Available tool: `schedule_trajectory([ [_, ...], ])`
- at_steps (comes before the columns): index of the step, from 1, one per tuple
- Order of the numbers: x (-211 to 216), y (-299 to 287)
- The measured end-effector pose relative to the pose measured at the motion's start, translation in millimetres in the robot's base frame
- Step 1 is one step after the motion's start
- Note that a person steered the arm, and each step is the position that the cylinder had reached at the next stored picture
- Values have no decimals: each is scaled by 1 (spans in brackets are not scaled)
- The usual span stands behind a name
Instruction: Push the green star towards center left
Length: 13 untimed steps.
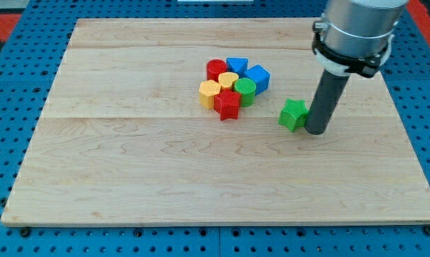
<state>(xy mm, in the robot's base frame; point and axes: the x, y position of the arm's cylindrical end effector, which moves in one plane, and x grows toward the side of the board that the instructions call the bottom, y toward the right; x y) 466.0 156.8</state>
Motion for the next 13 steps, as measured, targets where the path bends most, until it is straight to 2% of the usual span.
schedule_trajectory([
  [1, -29, 28],
  [2, -40, 0],
  [4, 3, -91],
  [5, 31, -77],
  [6, 31, -119],
  [7, 23, -204],
  [9, 45, -214],
  [11, 29, -306],
  [12, -11, -285],
  [13, -26, -246],
])
